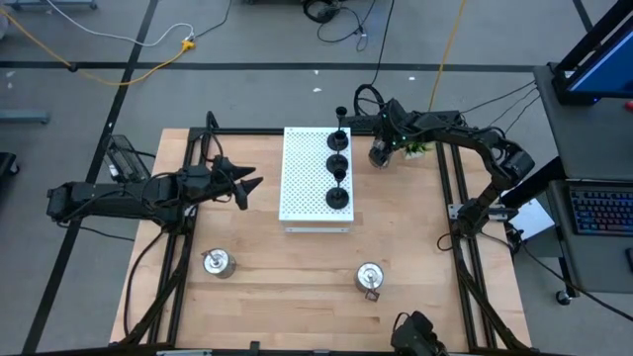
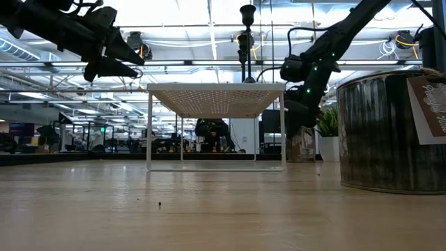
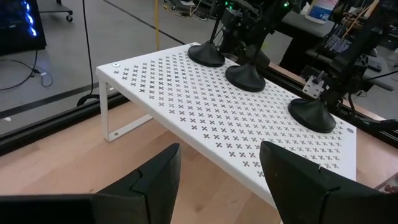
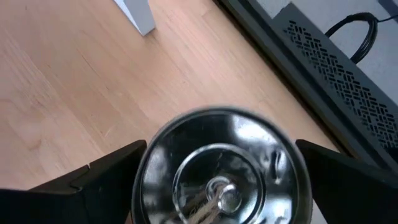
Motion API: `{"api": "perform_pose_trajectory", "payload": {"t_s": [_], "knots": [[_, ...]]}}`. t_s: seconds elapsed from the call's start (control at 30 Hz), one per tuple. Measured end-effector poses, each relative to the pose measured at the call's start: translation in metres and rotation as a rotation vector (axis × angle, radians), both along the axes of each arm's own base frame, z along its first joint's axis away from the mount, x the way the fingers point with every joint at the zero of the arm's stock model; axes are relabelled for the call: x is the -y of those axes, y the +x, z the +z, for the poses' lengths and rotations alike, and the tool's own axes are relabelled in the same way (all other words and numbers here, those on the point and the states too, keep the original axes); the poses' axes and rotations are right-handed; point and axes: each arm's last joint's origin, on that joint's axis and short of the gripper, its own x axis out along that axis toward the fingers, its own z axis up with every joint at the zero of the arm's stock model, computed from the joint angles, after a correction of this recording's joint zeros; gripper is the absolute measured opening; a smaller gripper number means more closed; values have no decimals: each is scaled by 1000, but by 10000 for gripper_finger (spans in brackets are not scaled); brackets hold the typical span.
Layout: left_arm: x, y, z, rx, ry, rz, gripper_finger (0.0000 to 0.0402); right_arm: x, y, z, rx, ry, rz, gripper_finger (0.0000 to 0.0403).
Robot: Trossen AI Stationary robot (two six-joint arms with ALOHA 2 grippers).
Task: Pick & Place candle stick holders
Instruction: Put the top right silver scented candle on the shelf
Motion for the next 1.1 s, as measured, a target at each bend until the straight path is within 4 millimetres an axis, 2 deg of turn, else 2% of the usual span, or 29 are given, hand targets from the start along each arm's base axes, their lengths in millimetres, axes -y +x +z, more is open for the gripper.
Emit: {"api": "perform_pose_trajectory", "payload": {"t_s": [0.6, 1.1], "knots": [[0, 0, 0, -7, 14, -4, 225, 3, 3, 2, 52, -13, -44, 400], [0, 0, 0, -8, 14, -5, 225, 0, 0, 0, 16, 12, -39, 400]]}}
